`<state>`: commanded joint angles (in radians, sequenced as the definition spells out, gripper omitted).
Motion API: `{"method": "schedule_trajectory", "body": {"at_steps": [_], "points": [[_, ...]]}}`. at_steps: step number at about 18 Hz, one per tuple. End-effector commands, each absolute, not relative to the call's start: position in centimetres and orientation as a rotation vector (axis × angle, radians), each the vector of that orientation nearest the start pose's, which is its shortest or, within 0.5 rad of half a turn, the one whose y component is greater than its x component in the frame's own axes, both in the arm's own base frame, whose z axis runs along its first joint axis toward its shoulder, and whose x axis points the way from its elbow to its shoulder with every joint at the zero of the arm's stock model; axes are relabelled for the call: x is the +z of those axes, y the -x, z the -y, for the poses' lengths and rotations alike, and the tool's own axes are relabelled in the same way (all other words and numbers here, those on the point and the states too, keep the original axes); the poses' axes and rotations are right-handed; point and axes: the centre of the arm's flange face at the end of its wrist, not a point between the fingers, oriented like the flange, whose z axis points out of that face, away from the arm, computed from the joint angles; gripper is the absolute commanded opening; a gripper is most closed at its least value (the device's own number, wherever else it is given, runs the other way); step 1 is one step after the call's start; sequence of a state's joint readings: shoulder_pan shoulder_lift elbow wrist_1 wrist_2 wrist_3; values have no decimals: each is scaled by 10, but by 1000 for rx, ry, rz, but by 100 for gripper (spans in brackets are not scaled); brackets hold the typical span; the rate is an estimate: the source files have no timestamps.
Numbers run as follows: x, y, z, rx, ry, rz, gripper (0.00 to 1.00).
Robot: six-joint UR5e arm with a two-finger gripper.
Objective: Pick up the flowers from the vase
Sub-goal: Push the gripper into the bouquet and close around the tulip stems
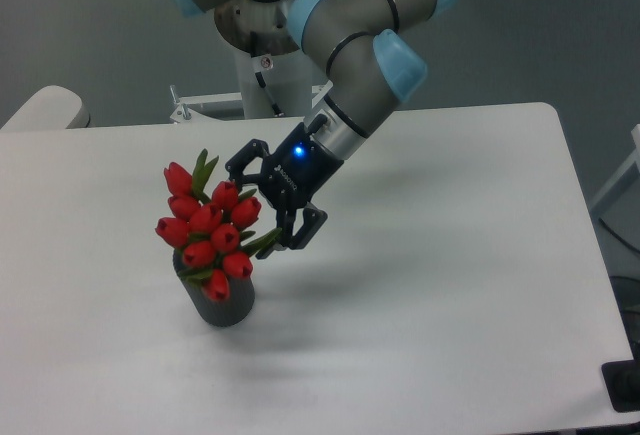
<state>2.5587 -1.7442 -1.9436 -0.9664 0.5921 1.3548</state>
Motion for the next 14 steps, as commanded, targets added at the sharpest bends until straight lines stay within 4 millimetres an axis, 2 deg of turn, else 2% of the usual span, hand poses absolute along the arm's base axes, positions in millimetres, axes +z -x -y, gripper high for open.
{"method": "schedule_trajectory", "body": {"at_steps": [2, 8, 14], "points": [[330, 300, -469, -418, 2149, -426, 100], [330, 296, -479, -415, 2140, -440, 100], [321, 290, -489, -430, 2129, -461, 100]]}}
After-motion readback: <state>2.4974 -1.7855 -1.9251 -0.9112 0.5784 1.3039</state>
